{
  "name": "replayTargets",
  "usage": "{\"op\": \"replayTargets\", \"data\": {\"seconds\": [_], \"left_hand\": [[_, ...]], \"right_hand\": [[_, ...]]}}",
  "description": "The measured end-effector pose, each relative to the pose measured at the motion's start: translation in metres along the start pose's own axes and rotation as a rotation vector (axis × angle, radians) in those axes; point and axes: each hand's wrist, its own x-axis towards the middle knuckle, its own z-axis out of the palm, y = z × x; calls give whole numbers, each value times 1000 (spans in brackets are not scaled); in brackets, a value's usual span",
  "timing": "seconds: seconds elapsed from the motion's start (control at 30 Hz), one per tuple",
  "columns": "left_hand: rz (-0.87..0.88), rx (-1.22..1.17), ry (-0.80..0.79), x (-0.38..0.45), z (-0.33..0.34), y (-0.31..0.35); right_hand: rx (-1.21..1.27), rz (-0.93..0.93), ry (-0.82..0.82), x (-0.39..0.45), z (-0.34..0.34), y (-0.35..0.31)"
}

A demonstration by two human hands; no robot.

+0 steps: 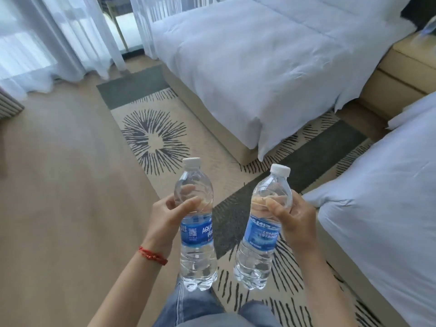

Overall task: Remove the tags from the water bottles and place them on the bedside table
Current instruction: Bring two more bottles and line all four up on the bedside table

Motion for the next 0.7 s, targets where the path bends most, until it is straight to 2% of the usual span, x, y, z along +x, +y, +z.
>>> {"op": "replayTargets", "data": {"seconds": [0.17,0.33,0.5,0.7], "left_hand": [[-31,65,-105,95,7,31],[-57,109,-197,158,42,43],[-68,139,-315,208,102,52],[-38,194,-372,261,197,72]], "right_hand": [[-61,-4,134,58,17,-4],[-123,26,301,101,-8,-1],[-173,32,428,145,-53,6],[-132,42,513,214,-114,12]]}}
